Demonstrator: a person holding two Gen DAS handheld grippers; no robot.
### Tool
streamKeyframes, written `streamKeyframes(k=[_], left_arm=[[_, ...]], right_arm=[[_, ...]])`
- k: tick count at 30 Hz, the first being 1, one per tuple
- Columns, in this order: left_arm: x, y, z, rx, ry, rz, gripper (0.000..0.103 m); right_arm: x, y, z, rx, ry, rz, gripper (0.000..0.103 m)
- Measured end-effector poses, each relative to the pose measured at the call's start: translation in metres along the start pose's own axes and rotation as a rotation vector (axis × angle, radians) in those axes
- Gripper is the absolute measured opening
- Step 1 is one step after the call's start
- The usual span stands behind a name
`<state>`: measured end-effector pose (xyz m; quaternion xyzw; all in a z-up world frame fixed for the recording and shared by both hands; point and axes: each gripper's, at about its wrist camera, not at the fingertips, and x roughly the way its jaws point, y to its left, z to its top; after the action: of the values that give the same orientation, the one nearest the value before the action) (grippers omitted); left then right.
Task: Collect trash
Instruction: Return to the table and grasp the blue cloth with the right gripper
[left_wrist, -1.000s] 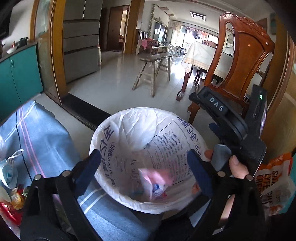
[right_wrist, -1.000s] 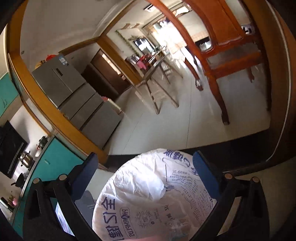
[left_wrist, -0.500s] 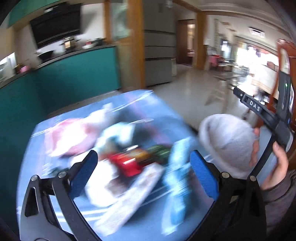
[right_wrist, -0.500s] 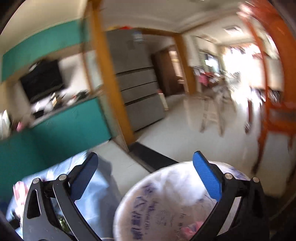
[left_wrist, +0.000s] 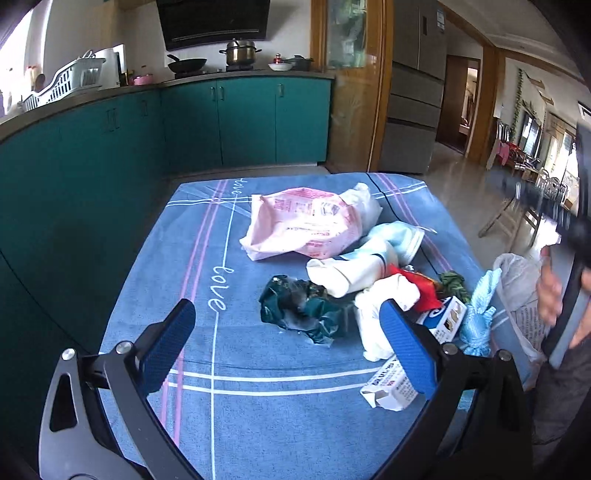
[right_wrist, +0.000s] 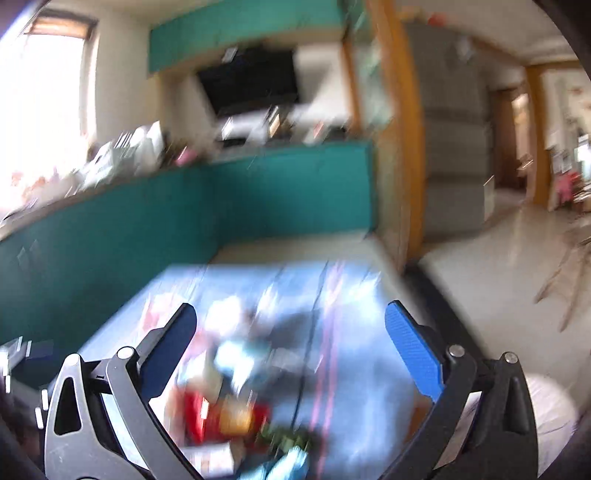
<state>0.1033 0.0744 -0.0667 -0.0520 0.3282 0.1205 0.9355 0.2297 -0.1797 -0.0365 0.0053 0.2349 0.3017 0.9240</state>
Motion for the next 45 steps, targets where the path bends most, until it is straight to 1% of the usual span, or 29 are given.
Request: streamKeyframes(k=[2,3,5,7,8,10,12,15,17,19,21,24,26,29,34,37,40,43,45], left_arm=[[0.004,0.003,-0.004,-0.017,0.001,-0.007,0.099],[0.007,0.004,-0.006,-0.030,0.011,-0.016,0.099],[0.012,0.000,-0.007,-0.045,0.032,-0.032,0.099],[0.018,-0.006,-0.008,-0.054,0.050,-0.049,0.099],[0.019,-0.009,-0.008,-0.051,0.053,-0.053,0.099],[0.019,-0.015,-0.010,-0.032,0.054,-0.049,0.099],[0.018,-0.019,-0.010,-0.003,0.050,-0.027,0.099],[0.015,-0.022,-0.010,0.025,0.034,0.003,0.099],[0.015,-0.022,-0.009,0.026,0.034,0.005,0.099],[0.017,-0.021,-0.009,0.018,0.039,0.003,0.099],[0.018,-0.020,-0.010,0.011,0.050,-0.001,0.099],[0.019,-0.020,-0.010,0.012,0.053,0.002,0.099],[0.019,-0.020,-0.010,0.016,0.053,0.008,0.099],[0.017,-0.017,-0.009,0.013,0.049,0.015,0.099],[0.016,-0.008,-0.007,-0.008,0.046,0.021,0.099],[0.018,-0.006,-0.007,-0.018,0.050,0.025,0.099],[0.020,-0.006,-0.008,-0.019,0.056,0.023,0.099],[0.020,-0.010,-0.009,-0.012,0.060,0.009,0.099],[0.019,-0.014,-0.009,0.002,0.062,-0.016,0.099]], right_arm=[[0.016,-0.006,-0.016,-0.003,0.131,0.060,0.098],[0.019,-0.006,-0.019,-0.007,0.161,0.070,0.096],[0.020,-0.002,-0.029,-0.036,0.192,0.098,0.089],[0.021,0.004,-0.035,-0.063,0.230,0.104,0.074],[0.023,0.008,-0.038,-0.078,0.245,0.112,0.071],[0.023,0.012,-0.039,-0.096,0.265,0.131,0.060],[0.020,0.018,-0.042,-0.118,0.279,0.164,0.056],[0.024,0.019,-0.045,-0.132,0.287,0.147,0.056],[0.025,0.013,-0.045,-0.097,0.289,0.129,0.056],[0.030,0.005,-0.044,-0.056,0.300,0.144,0.056],[0.029,0.002,-0.041,-0.038,0.304,0.182,0.056],[0.022,0.008,-0.042,-0.066,0.312,0.247,0.057],[0.020,0.014,-0.047,-0.113,0.333,0.284,0.057],[0.018,0.017,-0.054,-0.168,0.347,0.285,0.062],[0.023,0.003,-0.056,-0.138,0.382,0.277,0.063],[0.016,0.008,-0.062,-0.170,0.393,0.326,0.063],[0.013,0.022,-0.069,-0.222,0.404,0.380,0.063],[0.018,0.031,-0.076,-0.263,0.431,0.369,0.063],[0.026,0.029,-0.079,-0.262,0.453,0.316,0.063]])
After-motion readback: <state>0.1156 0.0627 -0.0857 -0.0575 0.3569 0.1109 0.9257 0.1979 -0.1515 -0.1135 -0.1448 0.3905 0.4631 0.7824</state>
